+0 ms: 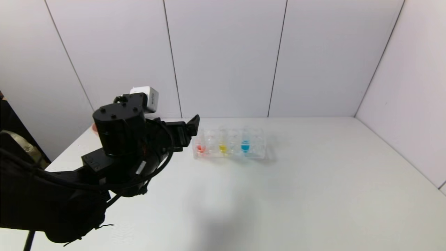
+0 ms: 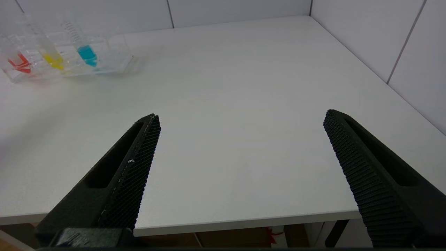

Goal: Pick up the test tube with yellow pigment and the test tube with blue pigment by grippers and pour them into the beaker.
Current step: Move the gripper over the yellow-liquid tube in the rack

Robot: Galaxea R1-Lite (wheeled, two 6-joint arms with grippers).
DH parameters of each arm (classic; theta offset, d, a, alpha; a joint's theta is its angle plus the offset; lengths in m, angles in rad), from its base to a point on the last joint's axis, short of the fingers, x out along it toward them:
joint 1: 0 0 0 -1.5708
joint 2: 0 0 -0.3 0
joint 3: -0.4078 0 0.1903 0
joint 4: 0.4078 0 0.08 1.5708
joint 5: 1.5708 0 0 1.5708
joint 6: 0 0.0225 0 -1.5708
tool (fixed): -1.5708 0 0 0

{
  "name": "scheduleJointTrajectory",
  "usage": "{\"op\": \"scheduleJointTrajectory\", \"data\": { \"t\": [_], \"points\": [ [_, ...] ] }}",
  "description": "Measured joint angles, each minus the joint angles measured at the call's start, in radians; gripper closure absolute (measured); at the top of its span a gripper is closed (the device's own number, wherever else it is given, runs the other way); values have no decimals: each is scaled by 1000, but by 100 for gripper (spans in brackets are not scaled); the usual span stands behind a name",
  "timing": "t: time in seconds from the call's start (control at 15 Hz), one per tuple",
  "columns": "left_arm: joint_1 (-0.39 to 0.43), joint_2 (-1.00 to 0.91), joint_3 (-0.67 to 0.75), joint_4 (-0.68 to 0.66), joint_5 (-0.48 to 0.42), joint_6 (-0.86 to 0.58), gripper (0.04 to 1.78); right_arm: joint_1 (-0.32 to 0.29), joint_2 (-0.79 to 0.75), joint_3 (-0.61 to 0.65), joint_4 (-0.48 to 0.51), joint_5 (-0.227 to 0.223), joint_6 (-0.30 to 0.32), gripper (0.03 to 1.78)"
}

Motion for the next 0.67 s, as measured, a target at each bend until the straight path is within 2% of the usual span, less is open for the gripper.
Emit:
{"op": "scheduleJointTrajectory", "data": {
  "t": [0.13,0.33,0.67],
  "points": [
    [-51,68,5,-86,71,2,6,0,0,0,0,0,0,10],
    [-120,157,13,-158,118,5,6,0,0,0,0,0,0,10],
    [-144,252,-22,-179,132,4,6,0,0,0,0,0,-1,10]
  ]
}}
